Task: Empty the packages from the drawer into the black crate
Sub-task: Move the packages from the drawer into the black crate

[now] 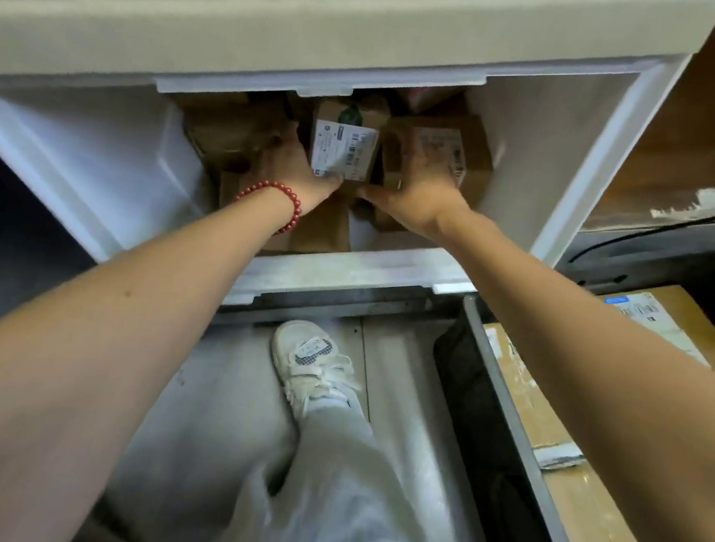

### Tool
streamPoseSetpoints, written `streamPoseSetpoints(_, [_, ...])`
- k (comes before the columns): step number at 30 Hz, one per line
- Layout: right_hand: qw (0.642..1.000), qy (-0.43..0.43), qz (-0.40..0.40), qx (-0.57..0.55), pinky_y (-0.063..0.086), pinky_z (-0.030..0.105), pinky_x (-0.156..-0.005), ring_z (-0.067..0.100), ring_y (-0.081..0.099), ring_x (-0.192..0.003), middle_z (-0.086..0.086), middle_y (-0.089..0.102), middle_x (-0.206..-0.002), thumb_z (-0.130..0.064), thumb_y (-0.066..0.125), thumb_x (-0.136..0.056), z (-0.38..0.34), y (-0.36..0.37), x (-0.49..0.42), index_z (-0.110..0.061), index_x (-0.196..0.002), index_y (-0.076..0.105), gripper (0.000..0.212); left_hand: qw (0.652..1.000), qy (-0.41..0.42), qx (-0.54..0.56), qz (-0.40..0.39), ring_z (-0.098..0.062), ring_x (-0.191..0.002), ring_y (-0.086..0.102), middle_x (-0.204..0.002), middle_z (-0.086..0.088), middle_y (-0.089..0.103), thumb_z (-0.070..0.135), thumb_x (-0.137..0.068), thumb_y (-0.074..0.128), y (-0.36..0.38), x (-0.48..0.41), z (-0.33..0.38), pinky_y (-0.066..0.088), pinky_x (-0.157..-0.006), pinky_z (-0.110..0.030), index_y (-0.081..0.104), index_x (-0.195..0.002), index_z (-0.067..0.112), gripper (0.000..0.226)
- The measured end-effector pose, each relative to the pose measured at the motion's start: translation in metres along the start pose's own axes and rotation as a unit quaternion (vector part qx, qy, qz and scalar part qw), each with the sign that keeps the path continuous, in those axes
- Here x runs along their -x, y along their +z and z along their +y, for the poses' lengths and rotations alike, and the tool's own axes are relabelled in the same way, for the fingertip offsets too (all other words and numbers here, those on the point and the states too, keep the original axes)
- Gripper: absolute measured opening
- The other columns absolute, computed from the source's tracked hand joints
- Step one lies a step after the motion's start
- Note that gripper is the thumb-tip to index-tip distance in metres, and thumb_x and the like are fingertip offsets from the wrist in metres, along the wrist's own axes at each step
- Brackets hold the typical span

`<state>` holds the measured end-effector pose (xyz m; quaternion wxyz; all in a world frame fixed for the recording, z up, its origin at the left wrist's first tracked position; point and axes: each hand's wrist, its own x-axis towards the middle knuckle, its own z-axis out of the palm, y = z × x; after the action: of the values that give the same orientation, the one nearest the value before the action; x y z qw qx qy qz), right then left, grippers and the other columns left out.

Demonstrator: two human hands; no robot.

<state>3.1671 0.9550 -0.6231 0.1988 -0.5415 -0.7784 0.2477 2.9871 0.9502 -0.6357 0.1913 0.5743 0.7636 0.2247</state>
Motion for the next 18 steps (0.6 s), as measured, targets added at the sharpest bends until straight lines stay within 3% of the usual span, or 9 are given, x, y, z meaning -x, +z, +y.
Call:
streamPoseSetpoints(2, [1.0,0.0,0.018,-0.007,0.031,0.042,-0.113,0.027,0.039,-0.134,0.008,0.04,-0.146,-0.048,0.07,-0.082,-0.005,0.008,-0.018,-0.018,-0.145,0.031,0.081,0.999,0.012,0.036,-0.003,-0.023,-0.127,0.048,-0.14,-0.005,0.049,0.037,-0.081,0.073,0.003,-0.015,0.001,0.045,-0.101,-0.037,0.03,-0.146,0.015,0.082])
streamPoseSetpoints(5, [0.999,0.002,0.018,-0.043,0.027,0.039,-0.116,0.025,0.032,-0.142,0.005,0.034,-0.154,-0.049,0.073,-0.079,-0.01,0.013,-0.033,-0.017,-0.152,0.016,0.097,0.997,0.012,0.075,-0.007,-0.021,-0.128,0.048,-0.139,-0.006,0.049,0.029,-0.078,0.077,0.009,-0.032,0.004,0.042,-0.101,-0.027,0.033,-0.145,0.009,0.083])
streamPoseSetpoints(8, [0.998,0.012,0.027,-0.062,0.035,0.032,-0.109,0.023,0.041,-0.136,0.004,0.04,-0.151,-0.04,0.069,-0.086,-0.012,0.014,-0.039,-0.017,-0.153,0.013,0.09,0.994,-0.003,0.107,0.0,-0.019,-0.128,0.048,-0.139,-0.007,0.05,0.026,-0.081,0.074,0.015,-0.038,0.007,0.041,-0.105,-0.029,0.037,-0.143,0.009,0.073])
streamPoseSetpoints(10, [0.996,0.007,0.051,-0.067,0.035,0.037,-0.112,0.024,0.038,-0.138,0.006,0.037,-0.152,-0.04,0.065,-0.089,-0.013,0.013,-0.038,-0.017,-0.154,0.016,0.084,0.993,-0.012,0.117,0.0,-0.021,-0.127,0.049,-0.138,-0.006,0.05,0.034,-0.082,0.071,0.016,-0.036,0.008,0.043,-0.105,-0.033,0.038,-0.142,0.012,0.072])
streamPoseSetpoints(13, [0.998,-0.002,0.043,-0.044,0.032,0.038,-0.112,0.029,0.031,-0.139,0.012,0.031,-0.152,-0.038,0.06,-0.093,-0.014,0.011,-0.024,-0.016,-0.152,0.02,0.075,0.995,-0.001,0.096,-0.005,-0.023,-0.124,0.051,-0.137,-0.005,0.052,0.047,-0.078,0.068,0.007,-0.018,0.007,0.044,-0.104,-0.039,0.038,-0.143,0.015,0.079])
streamPoseSetpoints(16, [0.993,-0.03,0.035,-0.107,0.035,0.039,-0.11,0.029,0.039,-0.134,0.013,0.039,-0.146,-0.03,0.062,-0.093,-0.018,0.003,0.003,-0.013,-0.148,0.027,0.068,0.994,0.013,0.108,0.0,-0.024,-0.128,0.046,-0.143,-0.005,0.046,0.057,-0.072,0.073,-0.009,0.018,0.009,0.041,-0.106,-0.041,0.03,-0.147,0.018,0.094])
streamPoseSetpoints(18, [0.986,-0.041,0.034,-0.158,0.038,0.029,-0.106,0.026,0.045,-0.129,0.013,0.045,-0.141,-0.022,0.066,-0.091,-0.024,-0.005,0.025,-0.009,-0.144,0.029,0.066,0.995,0.03,0.094,0.017,-0.025,-0.132,0.042,-0.146,-0.005,0.042,0.055,-0.074,0.073,-0.021,0.047,0.012,0.04,-0.108,-0.04,0.027,-0.149,0.021,0.094])
